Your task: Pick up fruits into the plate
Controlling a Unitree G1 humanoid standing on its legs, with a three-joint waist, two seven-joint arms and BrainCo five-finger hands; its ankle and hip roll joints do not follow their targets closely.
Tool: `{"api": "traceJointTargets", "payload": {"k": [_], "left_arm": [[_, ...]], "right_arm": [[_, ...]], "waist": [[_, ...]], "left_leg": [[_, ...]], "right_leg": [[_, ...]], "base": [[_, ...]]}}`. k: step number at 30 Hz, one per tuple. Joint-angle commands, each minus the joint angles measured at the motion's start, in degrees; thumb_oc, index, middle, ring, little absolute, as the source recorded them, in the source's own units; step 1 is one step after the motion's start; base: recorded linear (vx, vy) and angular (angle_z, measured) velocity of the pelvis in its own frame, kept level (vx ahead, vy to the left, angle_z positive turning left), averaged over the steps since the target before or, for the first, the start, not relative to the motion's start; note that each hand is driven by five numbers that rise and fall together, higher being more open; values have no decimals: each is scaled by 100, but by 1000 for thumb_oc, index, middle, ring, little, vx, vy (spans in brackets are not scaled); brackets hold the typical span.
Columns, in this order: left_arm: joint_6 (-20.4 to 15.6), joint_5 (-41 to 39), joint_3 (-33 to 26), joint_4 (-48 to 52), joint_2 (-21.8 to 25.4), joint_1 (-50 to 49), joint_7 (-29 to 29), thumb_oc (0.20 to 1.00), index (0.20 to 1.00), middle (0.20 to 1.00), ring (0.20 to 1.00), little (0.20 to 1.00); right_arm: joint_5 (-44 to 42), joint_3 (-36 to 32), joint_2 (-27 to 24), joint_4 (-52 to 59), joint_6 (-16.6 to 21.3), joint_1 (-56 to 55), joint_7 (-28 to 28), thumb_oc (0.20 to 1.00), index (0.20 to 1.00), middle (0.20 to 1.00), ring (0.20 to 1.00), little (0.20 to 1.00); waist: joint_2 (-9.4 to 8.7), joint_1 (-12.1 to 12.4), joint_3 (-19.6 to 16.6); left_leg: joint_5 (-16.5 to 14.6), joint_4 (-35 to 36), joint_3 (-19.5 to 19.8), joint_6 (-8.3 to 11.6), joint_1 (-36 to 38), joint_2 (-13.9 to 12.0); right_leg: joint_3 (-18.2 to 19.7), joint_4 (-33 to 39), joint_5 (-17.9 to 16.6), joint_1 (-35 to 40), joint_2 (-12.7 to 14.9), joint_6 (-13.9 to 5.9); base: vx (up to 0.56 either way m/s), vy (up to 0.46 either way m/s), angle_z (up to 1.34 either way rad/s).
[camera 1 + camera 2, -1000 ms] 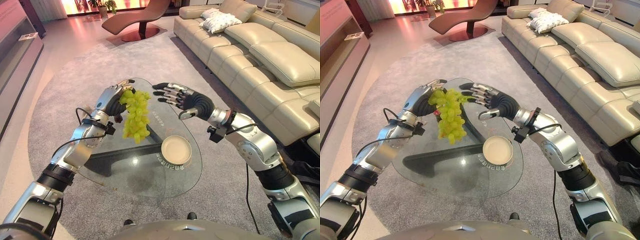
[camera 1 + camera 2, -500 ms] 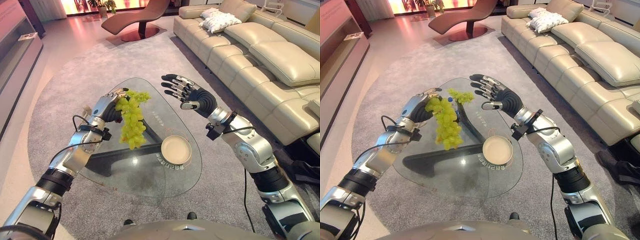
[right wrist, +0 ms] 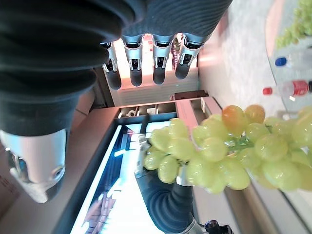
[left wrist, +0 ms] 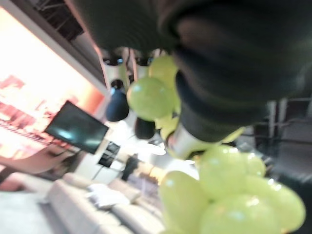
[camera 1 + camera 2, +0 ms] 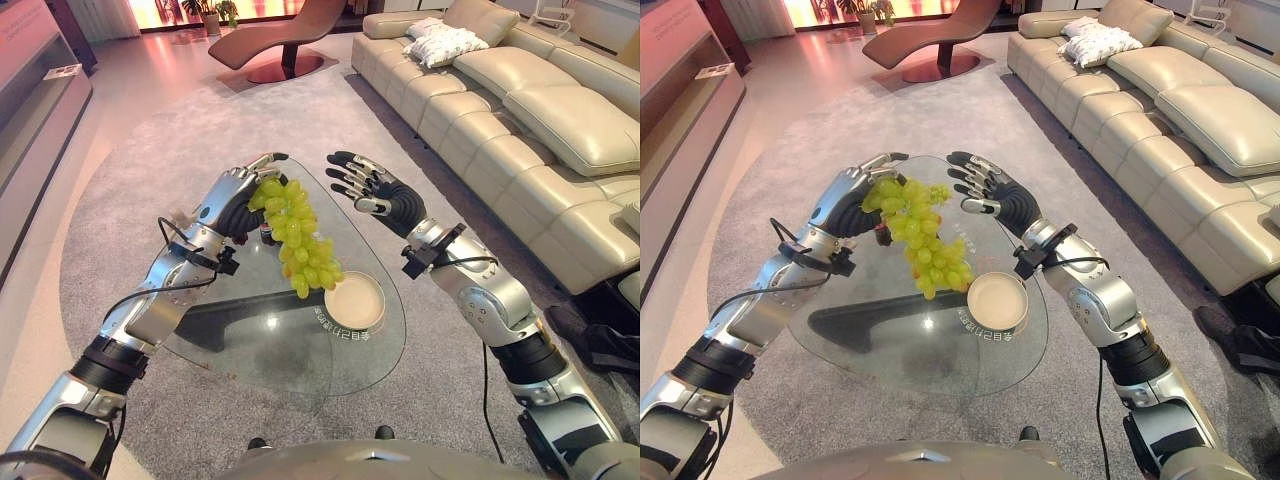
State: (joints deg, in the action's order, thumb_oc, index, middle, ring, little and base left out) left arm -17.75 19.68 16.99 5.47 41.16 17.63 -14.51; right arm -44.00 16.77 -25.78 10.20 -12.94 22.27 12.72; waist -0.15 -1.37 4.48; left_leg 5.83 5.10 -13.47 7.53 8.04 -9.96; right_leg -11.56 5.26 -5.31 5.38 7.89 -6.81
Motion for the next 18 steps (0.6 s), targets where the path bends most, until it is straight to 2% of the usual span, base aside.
{"api": "traceJointTargets", "payload": {"k": [1, 7, 18], "left_arm": [[-339, -494, -477, 179, 134, 817, -336, 200, 200, 200, 200, 200], [-240, -581, -471, 374, 192, 943, -222, 200, 200, 200, 200, 200], [44, -465, -34, 260, 277, 1385, -96, 200, 200, 200, 200, 200]], "right_arm": [[-598, -88, 113, 280, 60, 352, 261, 1000, 1000, 1000, 1000, 1000], [-1083, -50, 143, 210, -147, 299, 462, 1000, 1000, 1000, 1000, 1000], [-1360, 659, 259, 366, -1052, 277, 896, 1000, 1000, 1000, 1000, 1000]], "waist": [[-108, 79, -86], [-132, 102, -128], [-137, 43, -96]], "left_leg": [[-657, -261, 82, -64, -100, -21], [-660, -248, 70, -55, -87, -18], [-652, -245, 74, -94, -78, 14]], "right_leg": [[-428, -247, 436, 219, 398, -239], [-484, -180, 360, 230, 450, -285], [-389, -257, 398, 181, 422, -272]], "base": [[0, 0, 0], [10, -16, 3], [0, -7, 1]]}}
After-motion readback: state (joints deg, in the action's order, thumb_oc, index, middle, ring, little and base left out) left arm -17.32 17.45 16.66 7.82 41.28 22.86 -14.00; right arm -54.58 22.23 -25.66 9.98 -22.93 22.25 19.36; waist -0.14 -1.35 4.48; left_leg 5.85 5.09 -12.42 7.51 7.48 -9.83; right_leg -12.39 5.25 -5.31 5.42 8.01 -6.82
